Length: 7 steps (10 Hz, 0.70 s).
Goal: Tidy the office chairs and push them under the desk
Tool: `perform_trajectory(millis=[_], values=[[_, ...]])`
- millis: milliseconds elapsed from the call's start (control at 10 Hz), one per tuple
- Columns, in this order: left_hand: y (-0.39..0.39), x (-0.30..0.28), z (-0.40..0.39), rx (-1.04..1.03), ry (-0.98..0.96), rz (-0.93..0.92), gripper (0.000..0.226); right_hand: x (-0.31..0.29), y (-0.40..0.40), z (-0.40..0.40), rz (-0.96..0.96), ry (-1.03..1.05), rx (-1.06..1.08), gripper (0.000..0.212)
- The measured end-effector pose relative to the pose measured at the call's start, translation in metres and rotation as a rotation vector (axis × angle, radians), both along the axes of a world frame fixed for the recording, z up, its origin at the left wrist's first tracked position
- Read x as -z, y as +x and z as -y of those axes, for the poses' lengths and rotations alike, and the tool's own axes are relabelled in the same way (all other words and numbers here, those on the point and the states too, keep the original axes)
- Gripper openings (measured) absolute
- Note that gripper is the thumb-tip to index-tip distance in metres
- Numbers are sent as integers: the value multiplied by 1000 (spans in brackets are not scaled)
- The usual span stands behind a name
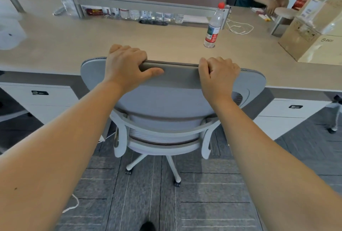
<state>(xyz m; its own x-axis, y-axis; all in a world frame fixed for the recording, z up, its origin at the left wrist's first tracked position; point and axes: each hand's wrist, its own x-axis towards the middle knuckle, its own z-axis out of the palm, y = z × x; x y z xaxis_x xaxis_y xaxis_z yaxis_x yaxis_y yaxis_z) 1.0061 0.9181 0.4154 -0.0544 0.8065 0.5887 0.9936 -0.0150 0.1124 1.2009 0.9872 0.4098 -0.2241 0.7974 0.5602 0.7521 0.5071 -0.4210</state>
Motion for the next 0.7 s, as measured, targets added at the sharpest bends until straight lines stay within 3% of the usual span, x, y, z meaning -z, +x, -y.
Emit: perform_trajectory(millis=[500, 700], values=[[-13, 6, -48, -7, 90, -98, 60, 1, -10, -52, -49, 13, -23, 36], [18, -6, -20, -126, -55, 95, 60, -11, 14, -28, -90, -26, -211, 32]])
